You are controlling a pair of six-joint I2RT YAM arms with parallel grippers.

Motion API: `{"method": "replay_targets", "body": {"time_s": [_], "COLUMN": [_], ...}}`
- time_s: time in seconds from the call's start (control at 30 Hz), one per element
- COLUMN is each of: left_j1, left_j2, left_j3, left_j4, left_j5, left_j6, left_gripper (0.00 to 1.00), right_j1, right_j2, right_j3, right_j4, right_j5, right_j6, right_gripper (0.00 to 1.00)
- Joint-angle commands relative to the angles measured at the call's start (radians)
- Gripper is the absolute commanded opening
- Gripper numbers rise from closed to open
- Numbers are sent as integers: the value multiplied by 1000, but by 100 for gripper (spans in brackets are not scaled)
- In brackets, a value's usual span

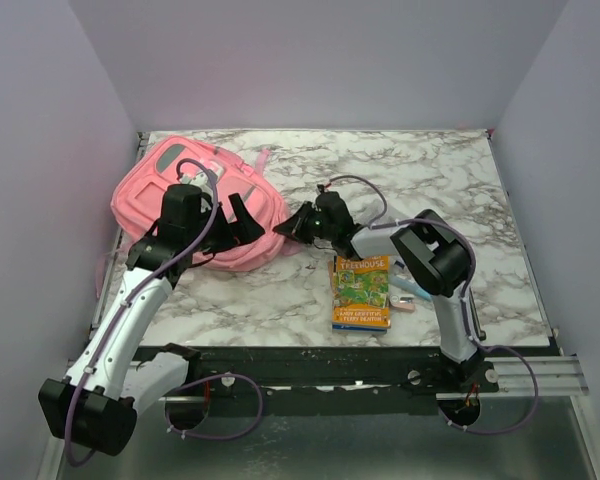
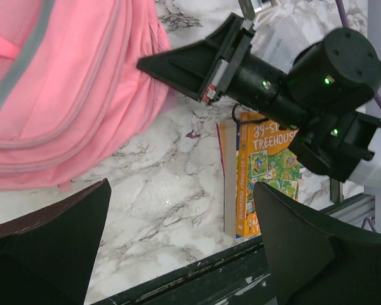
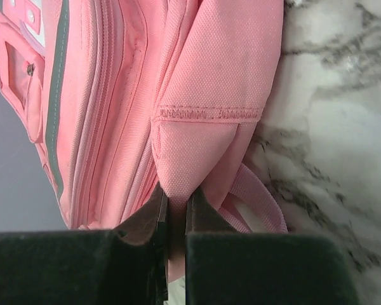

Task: Pack the student bag
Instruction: Move the student bag to the center of the board.

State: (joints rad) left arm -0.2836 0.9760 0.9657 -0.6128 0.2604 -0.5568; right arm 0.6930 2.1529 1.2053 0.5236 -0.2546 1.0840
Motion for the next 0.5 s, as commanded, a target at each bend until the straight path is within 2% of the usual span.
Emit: {"method": "replay_targets", "body": {"time_s": [0.0,0.2,0.27,0.37,0.47], "left_j1": [-2,-2,-3,-3,-2], "left_j2": [47,146,210,267,286], "left_j3": [-18,-61,-69,-111,-163], "left_j4": [65,182,207,269,308], "left_j5": [-31,50,68,72,69], "left_j6": [-57,-88,-105,-134,-156], "left_gripper": [96,96,92,87,87], "right_j1": [21,76,101,137,153], "right_j2": [-106,-278,-324,-371,-389], "right_j3": [-135,-387,-444,-493,-522], "right_j4": [106,176,196,185,231], "right_j5": [-17,53,48,63,-11], "right_j6": [26,10,-21,-69,-98], "right_gripper": [1,1,1,10,21]}}
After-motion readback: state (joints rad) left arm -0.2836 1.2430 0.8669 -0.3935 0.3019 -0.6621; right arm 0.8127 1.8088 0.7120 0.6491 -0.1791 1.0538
